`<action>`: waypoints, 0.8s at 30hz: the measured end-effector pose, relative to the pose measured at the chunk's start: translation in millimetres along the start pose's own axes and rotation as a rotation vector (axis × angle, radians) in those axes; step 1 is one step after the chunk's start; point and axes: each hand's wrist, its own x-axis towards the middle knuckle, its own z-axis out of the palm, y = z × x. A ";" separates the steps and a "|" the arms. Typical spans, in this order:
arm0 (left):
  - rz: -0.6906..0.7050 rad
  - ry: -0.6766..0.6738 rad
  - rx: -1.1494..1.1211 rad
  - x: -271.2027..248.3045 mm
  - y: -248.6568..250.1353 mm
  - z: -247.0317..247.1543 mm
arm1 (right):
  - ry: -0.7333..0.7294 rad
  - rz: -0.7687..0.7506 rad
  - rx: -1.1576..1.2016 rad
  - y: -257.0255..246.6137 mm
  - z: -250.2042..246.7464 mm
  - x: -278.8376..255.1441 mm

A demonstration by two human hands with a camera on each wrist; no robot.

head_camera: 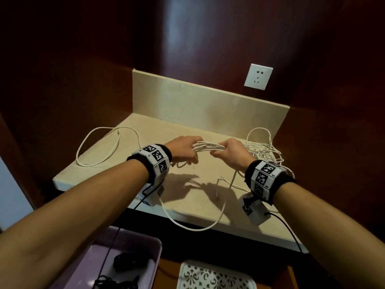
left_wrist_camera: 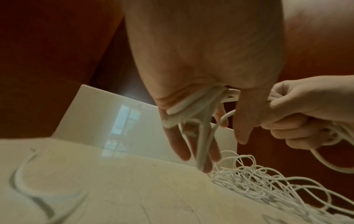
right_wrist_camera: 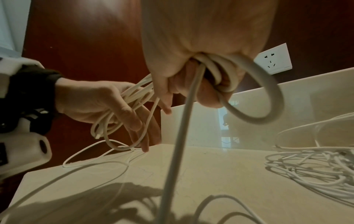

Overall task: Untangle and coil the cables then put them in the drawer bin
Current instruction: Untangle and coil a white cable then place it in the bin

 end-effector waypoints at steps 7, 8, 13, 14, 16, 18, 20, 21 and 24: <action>-0.028 0.092 -0.240 -2.5 -5.0 2.5 | -0.031 -0.045 0.174 -1.4 -7.5 -2.1; -0.022 0.111 -0.228 -3.3 -5.1 0.8 | -0.059 -0.033 0.220 -0.9 -8.3 -2.1; -0.009 0.211 -0.151 -1.4 -10.7 -1.3 | -0.229 0.056 0.452 5.1 -7.1 -2.3; -0.009 0.226 -0.119 -0.5 -11.3 -1.5 | -0.259 0.082 0.478 7.3 -6.1 -2.0; 0.011 0.239 -0.028 0.9 -12.3 -2.7 | -0.329 0.128 0.501 11.8 -5.4 -2.6; 0.035 0.244 0.054 2.0 -13.8 -4.5 | -0.397 0.176 0.513 15.7 -5.8 -2.7; 0.048 0.233 0.098 3.1 -15.6 -5.2 | -0.423 0.215 0.519 18.6 -5.1 -3.1; 0.051 0.221 0.121 3.4 -15.9 -5.3 | -0.408 0.227 0.506 19.7 -4.0 -2.7; 0.043 0.192 0.155 4.8 -18.4 -3.3 | -0.304 0.234 0.422 20.9 2.0 -0.6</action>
